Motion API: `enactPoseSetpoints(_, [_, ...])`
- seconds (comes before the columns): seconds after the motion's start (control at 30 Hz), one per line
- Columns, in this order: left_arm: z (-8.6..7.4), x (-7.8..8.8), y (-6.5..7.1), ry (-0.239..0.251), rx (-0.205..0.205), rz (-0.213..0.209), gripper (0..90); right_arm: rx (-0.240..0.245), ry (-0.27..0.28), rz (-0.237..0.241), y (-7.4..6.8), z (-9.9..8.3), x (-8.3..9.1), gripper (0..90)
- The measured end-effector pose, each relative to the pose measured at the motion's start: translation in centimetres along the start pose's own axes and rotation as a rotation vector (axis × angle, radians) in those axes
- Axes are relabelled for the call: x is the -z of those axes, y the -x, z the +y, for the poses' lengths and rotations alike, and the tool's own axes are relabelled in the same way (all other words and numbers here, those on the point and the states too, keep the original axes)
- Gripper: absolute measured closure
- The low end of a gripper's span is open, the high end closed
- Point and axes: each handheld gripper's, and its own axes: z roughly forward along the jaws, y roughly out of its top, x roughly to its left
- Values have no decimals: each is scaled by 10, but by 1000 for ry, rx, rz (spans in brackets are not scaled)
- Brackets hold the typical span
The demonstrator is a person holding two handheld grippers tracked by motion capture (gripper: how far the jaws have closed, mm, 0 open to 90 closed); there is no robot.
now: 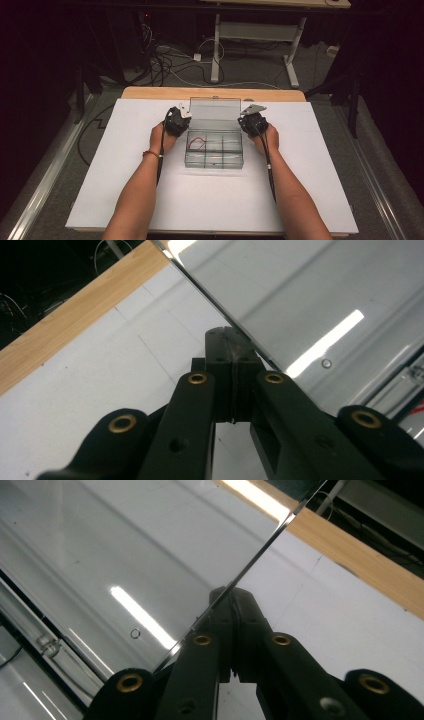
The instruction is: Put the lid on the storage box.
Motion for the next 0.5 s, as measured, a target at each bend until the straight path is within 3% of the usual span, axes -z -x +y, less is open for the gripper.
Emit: enactPoseSetpoints(0.5, [11,10,-2,42,7,32,870,16,63,-35,0,7,9,880])
